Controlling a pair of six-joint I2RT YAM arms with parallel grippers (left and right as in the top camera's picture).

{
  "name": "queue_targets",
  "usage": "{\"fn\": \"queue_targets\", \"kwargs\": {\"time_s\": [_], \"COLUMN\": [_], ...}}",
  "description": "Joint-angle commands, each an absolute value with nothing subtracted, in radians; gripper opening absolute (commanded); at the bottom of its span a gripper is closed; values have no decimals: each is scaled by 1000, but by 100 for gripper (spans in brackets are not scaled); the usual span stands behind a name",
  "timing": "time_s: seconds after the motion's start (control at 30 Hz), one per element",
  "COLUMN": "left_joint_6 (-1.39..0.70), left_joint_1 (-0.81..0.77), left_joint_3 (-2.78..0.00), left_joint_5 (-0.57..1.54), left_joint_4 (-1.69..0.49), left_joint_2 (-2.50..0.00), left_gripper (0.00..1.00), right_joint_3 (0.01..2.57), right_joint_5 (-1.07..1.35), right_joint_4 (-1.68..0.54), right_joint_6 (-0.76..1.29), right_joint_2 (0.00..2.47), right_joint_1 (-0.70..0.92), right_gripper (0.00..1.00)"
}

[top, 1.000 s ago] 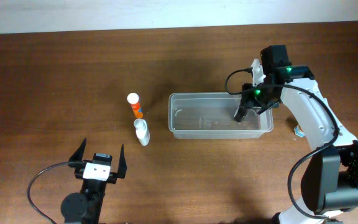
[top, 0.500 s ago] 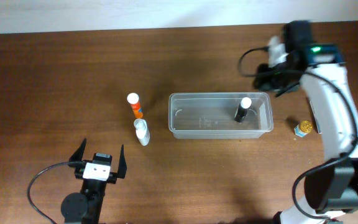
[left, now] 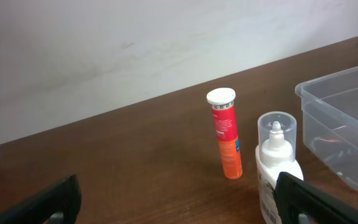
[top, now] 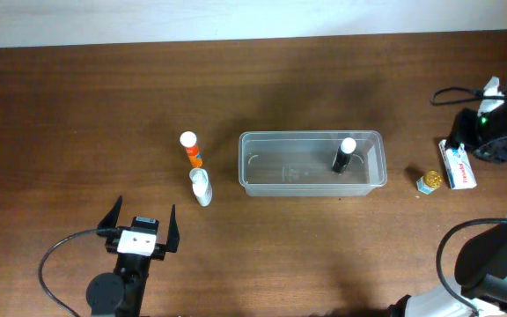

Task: Pack container
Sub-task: 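Move right gripper to the white medicine box and grasp it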

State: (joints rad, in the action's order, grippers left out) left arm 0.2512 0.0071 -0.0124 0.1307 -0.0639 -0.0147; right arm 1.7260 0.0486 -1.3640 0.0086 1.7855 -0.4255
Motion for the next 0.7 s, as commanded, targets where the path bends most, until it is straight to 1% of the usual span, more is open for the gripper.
{"fn": "queue_targets", "kwargs": {"time_s": [0.0,0.1,0.4,0.57,0.67], "left_joint_6": [263,263,263,263,263], "left_joint_1": [9,9,9,9,9], "left_joint_3": [-9,-9,-9,-9,-9], "left_joint_5": [141,141,141,141,141], "left_joint_4": [-68,-68,-68,-68,-68], "left_joint_2": [-7,-7,-7,-7,-7], "left_gripper": [100,99,99,99,99], "right_joint_3": [1655,1593,1547,1547,1547], "right_joint_5": [40,45,51,52,56], "right_joint_4": [-1297,-1191,-1063,-998,-968], "right_joint_6": [43,61,88,76,20], "right_joint_2": [1791,1793,1802,1868,1908], "right_joint_1": [-460,-495,-512,-512,-512], "right_gripper": [58,62,63,64,68]}}
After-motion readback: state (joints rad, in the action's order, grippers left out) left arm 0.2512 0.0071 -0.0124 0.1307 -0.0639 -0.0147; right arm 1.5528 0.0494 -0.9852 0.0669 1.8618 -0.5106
